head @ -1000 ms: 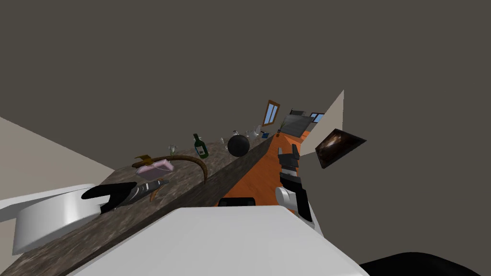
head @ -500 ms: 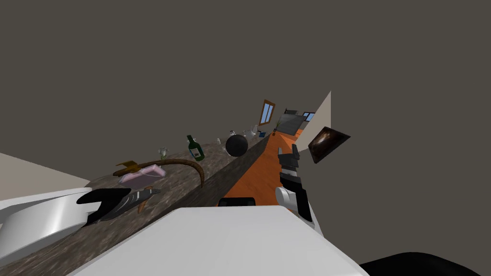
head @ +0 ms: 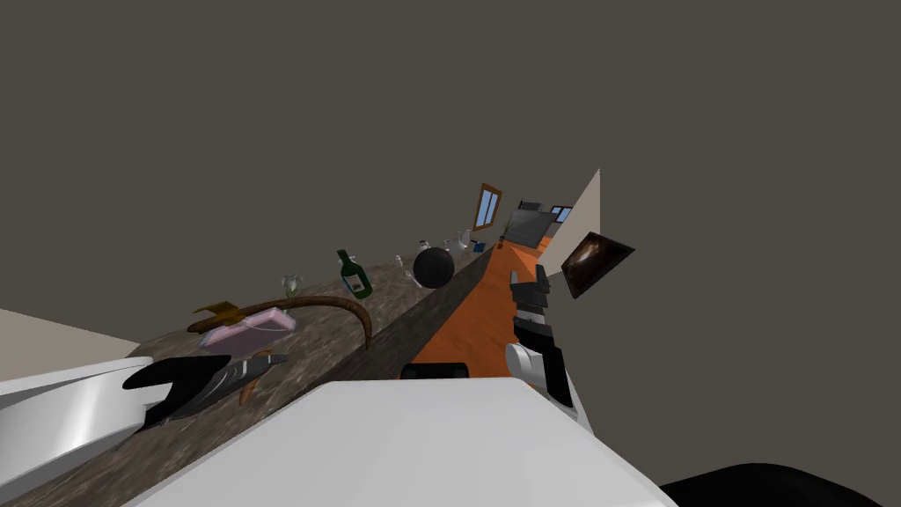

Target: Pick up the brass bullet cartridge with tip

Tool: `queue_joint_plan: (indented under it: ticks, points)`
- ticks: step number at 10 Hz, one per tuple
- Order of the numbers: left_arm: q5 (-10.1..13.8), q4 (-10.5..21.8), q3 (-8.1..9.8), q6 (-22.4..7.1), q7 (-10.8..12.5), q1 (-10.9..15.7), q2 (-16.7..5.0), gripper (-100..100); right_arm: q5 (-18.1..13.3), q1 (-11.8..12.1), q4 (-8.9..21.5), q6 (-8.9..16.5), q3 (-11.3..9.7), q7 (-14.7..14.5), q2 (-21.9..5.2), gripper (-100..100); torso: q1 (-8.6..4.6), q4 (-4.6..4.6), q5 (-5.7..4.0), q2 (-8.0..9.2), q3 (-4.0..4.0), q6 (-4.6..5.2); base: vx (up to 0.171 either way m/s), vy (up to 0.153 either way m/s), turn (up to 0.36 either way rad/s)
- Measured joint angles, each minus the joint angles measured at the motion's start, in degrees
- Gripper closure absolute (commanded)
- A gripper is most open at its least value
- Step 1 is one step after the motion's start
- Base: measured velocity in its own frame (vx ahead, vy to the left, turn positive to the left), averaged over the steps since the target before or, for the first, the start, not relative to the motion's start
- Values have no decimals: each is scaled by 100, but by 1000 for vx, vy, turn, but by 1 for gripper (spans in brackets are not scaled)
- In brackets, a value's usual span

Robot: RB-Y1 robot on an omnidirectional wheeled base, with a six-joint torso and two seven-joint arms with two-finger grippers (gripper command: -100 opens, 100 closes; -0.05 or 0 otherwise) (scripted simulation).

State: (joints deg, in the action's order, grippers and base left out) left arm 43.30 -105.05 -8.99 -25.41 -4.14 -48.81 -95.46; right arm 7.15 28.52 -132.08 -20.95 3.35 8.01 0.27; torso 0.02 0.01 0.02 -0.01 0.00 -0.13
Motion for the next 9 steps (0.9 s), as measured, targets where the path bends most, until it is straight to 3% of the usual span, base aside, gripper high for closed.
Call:
queue_joint_plan:
  ticks: [2, 3, 7, 8, 9]
  points:
    - [-85, 167, -170, 31, -96, 121, 242, -100, 0, 0, 0, 0, 0, 0, 0, 0, 0, 2, 0, 9, 5, 0, 1, 0, -15]
    - [-84, 183, -187, 41, -119, 131, 255, 100, 0, 0, 0, 0, 0, 0, 0, 0, -2, 3, -1, 11, 6, 0, 0, 0, 0]
    - [-85, 182, -185, 39, -118, 130, 252, 100, 0, 0, 0, 0, 0, 0, 0, 0, -3, 3, 0, 11, 6, 1, 0, 0, 0]
    - [-85, 182, -185, 39, -118, 130, 253, 0, 0, 0, 0, 0, 0, 0, 0, 0, -3, 2, 0, 10, 6, 1, 0, 0, 0]
    - [-85, 182, -185, 39, -118, 130, 253, 100, 0, 0, 0, 0, 0, 0, 0, 0, -3, 2, 0, 10, 6, 1, -8, 0, 72]
